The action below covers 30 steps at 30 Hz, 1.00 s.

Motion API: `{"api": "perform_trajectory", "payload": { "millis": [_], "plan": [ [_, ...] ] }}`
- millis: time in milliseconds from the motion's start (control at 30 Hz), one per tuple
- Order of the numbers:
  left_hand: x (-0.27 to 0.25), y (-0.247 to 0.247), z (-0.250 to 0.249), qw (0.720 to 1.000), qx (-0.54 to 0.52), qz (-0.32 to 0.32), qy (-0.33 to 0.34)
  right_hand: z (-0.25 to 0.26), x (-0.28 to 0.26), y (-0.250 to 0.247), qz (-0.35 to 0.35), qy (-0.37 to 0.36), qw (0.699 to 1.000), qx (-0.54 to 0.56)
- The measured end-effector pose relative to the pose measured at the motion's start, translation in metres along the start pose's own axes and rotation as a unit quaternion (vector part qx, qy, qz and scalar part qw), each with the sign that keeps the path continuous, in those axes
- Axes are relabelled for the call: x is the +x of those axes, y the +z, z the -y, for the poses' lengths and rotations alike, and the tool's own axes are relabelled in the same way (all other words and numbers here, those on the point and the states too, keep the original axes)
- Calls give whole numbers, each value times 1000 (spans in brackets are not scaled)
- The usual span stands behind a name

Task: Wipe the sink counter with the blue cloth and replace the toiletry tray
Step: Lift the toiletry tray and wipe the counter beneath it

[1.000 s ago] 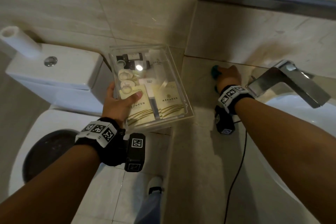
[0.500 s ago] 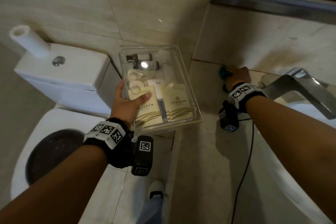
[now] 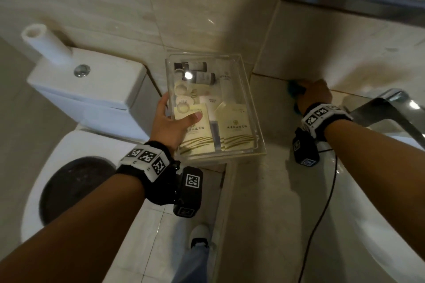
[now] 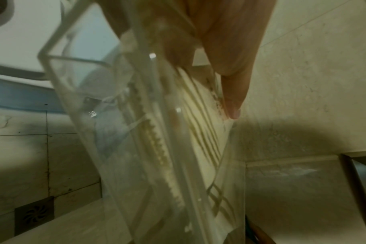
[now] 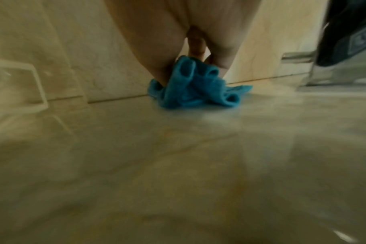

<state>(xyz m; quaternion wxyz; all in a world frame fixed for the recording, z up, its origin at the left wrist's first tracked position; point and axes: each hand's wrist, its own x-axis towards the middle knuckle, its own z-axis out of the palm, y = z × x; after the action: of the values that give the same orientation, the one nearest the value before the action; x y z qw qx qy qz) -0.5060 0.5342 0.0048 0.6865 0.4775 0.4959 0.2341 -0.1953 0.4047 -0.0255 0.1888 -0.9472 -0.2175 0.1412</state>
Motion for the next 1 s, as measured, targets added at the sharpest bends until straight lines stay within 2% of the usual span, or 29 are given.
{"api": "perform_trajectory", "payload": {
  "millis": [100,167,267,333,400,500,567,633,767,867,900,933,1000],
  "plan": [
    [1,3,-2,1000,-7,9,-3,14,-10,12,28,-32,999,10],
    [2,5,-1,1000,-6,13,-4,15,-24,19,86,-103,991,-16],
    [2,6,0,1000,-8,15,-4,8,-48,19,142,-236,960,-57],
    [2,7,0,1000,-15,16,-8,2,-46,12,154,-265,949,-74],
    [2,6,2,1000,-19,18,-13,-5,-25,4,126,-228,961,-95],
    [3,5,4,1000,-13,17,-14,-24,8,-9,26,-75,992,-96],
    [2,4,4,1000,-10,18,-14,-30,6,-14,27,-18,994,-108],
    [1,3,4,1000,-5,23,-10,-28,-9,-9,65,-30,990,-119],
    [-2,3,4,1000,-6,21,-5,-23,-64,8,109,-172,972,-117],
    [-2,4,5,1000,-5,13,-2,-30,-70,7,117,-237,959,-102],
    [-1,3,6,1000,-5,10,-4,-34,-59,3,109,-231,960,-113],
    [0,3,7,1000,-6,8,-4,-38,-45,0,90,-192,971,-108],
    [1,3,10,1000,-7,4,-3,-45,-25,-8,56,-79,985,-139]
  ]
}}
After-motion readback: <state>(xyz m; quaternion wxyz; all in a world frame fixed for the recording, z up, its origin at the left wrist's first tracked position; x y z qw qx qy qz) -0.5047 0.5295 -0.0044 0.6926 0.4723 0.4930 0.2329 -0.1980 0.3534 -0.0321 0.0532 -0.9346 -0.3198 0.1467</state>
